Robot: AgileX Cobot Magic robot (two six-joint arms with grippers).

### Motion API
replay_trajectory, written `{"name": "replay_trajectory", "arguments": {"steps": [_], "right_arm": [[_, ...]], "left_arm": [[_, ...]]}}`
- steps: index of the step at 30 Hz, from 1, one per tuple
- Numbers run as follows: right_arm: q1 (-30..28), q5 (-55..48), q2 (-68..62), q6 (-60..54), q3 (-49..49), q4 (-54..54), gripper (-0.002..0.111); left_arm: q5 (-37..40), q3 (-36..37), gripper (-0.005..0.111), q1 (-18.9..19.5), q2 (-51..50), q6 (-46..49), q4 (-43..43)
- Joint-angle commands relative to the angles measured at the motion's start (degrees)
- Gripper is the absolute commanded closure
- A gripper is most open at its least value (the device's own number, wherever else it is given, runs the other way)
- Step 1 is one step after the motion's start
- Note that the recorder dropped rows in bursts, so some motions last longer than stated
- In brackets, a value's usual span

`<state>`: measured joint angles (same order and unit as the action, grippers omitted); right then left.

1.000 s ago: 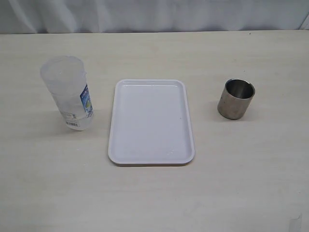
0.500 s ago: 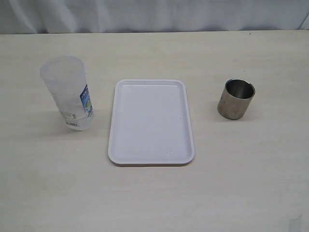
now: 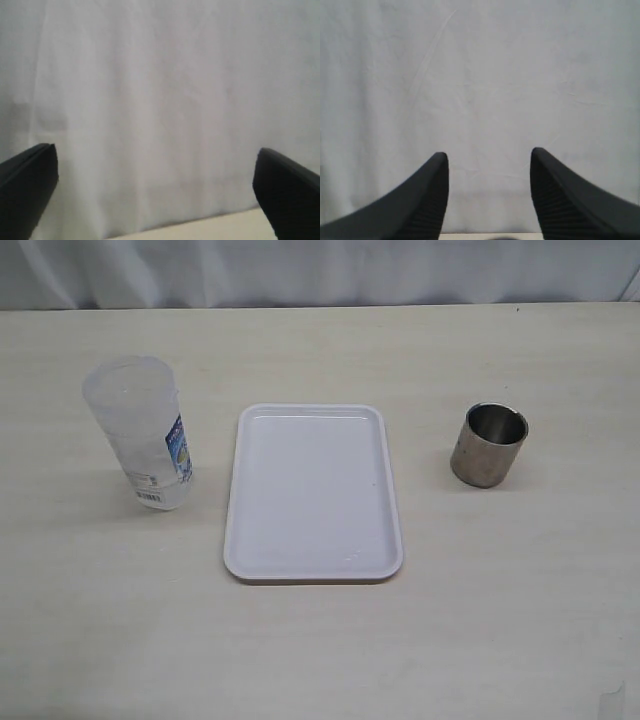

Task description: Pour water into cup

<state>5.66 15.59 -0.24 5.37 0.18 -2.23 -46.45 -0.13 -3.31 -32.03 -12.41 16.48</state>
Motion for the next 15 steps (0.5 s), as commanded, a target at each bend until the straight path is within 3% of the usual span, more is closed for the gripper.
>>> {"name": "replay_trajectory", "arguments": {"steps": [1,3,9,15], "right_arm": [[-0.21,0.59,0.24,0.18,-0.18,0.07,0.058],[-0.21,0.59,0.24,0.18,-0.18,0.07,0.058],[-0.21,0.83,0.24,0.18,-0.18,0.07,0.058],[-0.21,0.83,0.24,0.18,-0.18,0.07,0.058]], "left_arm": [[-10.69,-0.16,0.002,0.19,-17.15,-1.18,5.43],[-15.05,-0.76,0.002,0.19,-26.80,-0.75,8.59],[-15.87,-7.72,0.002,0.19,-51.21,0.70,13.11],[-18.26,-10.14,0.002,0.19,-59.33,2.96,14.79]]}}
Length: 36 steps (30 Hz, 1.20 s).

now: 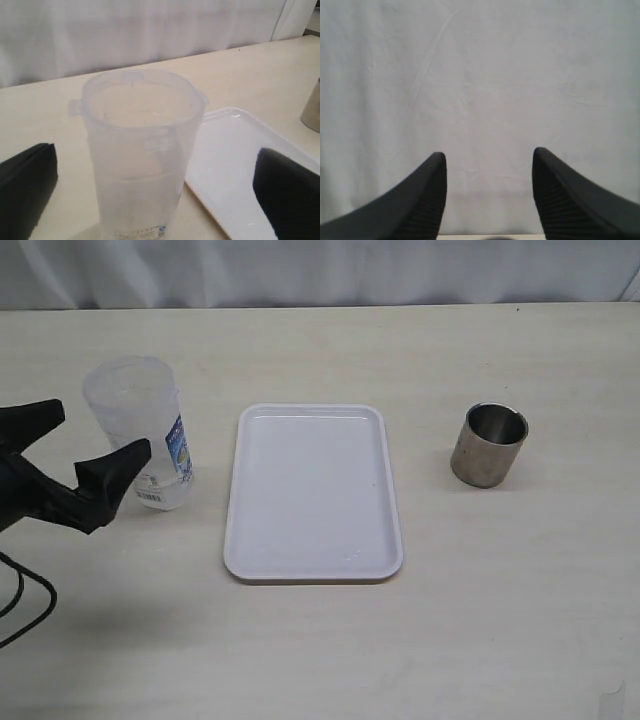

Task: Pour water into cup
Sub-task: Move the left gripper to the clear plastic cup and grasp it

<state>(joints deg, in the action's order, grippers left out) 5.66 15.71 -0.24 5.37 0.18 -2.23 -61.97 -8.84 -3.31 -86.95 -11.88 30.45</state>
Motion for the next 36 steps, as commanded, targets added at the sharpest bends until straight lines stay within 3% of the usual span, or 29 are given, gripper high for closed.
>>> {"name": "replay_trajectory", "arguments": {"steps": [1,7,14,26,36], "right_arm": [[-0.21,0.71,0.24,0.18,-0.18,0.07,0.058],[-0.21,0.71,0.24,0.18,-0.18,0.07,0.058],[-0.21,0.45,0.24,0.18,-0.18,0.07,0.058],[-0.21,0.30,0.24,0.18,-0.18,0.07,0.058],[-0.21,0.30,0.24,0.18,-0.18,0.07,0.058]], "left_arm": [[-3.27,-2.03,0.002,0.19,-5.87,3.22,0.55],[-7.99,-5.77,0.002,0.19,-15.22,3.33,0.71],[-7.99,-10.22,0.002,-0.01,-20.45,3.45,0.52],[-7.99,-15.82,0.002,-0.01,-24.95,2.81,3.41],[-7.99,-15.98,0.002,-0.01,-25.47,3.18,2.92]]}}
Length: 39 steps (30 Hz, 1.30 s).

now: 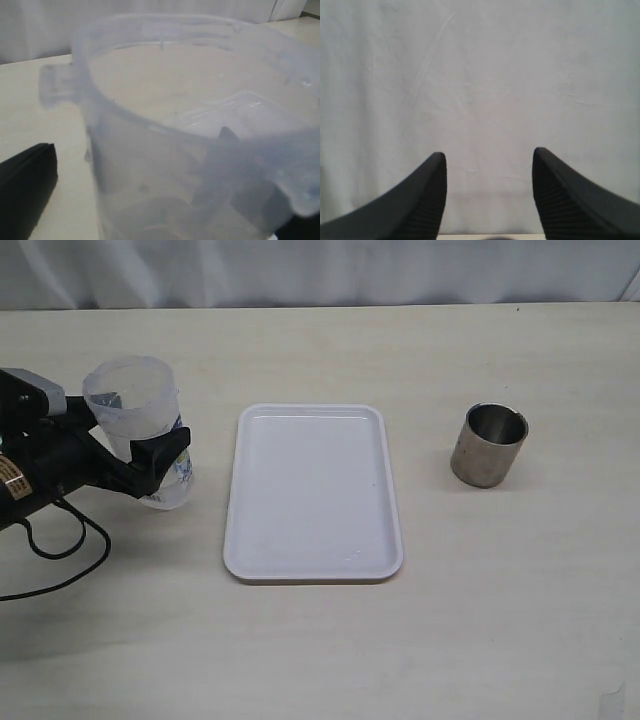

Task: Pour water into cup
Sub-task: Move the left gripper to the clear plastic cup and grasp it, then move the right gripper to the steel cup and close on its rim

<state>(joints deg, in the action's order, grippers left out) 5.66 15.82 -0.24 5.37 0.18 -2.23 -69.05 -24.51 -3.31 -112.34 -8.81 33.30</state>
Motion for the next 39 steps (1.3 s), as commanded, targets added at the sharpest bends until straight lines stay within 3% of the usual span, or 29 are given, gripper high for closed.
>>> {"name": "replay_trajectory", "arguments": {"steps": [1,28,31,39], "right_arm": [[-0.21,0.19,0.24,0.18,-0.18,0.07,0.058],[-0.21,-0.95,0.24,0.18,-0.18,0.07,0.058],[-0.21,-0.95,0.24,0.18,-0.18,0.07,0.058],[-0.21,-1.20,0.24,0.18,-0.18,0.07,0.058]], "left_arm": [[-0.91,-0.31,0.002,-0.01,-0.09,0.10,0.06],[-0.91,-3.21,0.002,-0.01,-0.09,-0.44,3.71],[-0.91,-3.21,0.013,-0.01,-0.09,-0.44,3.51],[-0.91,-3.21,0.074,-0.01,-0.09,-0.44,3.77]]}}
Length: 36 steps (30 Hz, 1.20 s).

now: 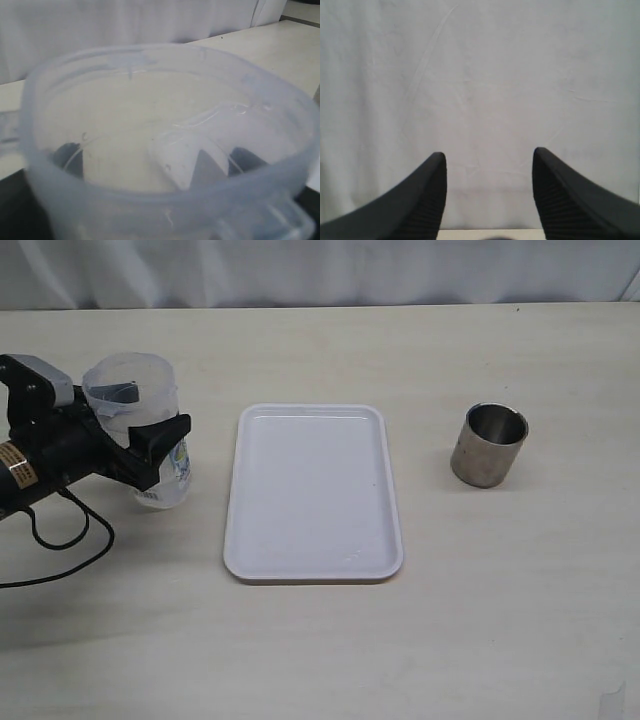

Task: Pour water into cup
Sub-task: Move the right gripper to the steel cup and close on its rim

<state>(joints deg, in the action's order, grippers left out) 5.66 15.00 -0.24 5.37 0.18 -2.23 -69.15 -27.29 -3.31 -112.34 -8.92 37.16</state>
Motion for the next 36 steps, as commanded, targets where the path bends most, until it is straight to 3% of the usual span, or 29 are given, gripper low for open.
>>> {"name": "replay_trajectory", "arguments": {"steps": [1,3,4,7,12,14,28,36], "right_arm": [[-0.21,-0.37,0.24,0.18,-0.18,0.07,0.059],[-0.21,-0.12,0.24,0.18,-0.18,0.07,0.060],[-0.21,0.11,0.24,-0.27,-0.18,0.07,0.060],[-0.21,1.36,0.24,-2.25,-0.18,-0.50,0.051],[-0.21,6.31,-4.92,-2.37,-0.18,-2.78,0.024],[-0.21,8.61,-8.57,-3.31,-0.18,-2.78,0.020],[-0.21,32.38,-45.97,-6.17,-0.18,1.38,0.019],[-0.21,44.80,-81.16,-9.25,6.99,-0.38,0.019]], "left_arm": [[-0.82,-0.43,0.084,-0.01,-0.09,-0.57,0.39],[-0.71,-0.43,0.104,-0.01,-0.09,-0.57,1.02],[-0.47,-0.43,0.107,-0.01,-0.09,-0.57,1.16],[-0.59,-0.43,0.107,-0.01,-0.09,-0.57,1.16],[-0.59,-0.43,0.107,-0.01,-0.09,-0.57,1.26],[-0.59,-0.43,0.107,-0.01,-0.09,-0.57,1.26],[-0.59,-0.43,0.107,-0.01,-0.09,-0.57,1.26],[-0.59,-0.43,0.107,-0.01,-0.09,-0.57,1.37]]}}
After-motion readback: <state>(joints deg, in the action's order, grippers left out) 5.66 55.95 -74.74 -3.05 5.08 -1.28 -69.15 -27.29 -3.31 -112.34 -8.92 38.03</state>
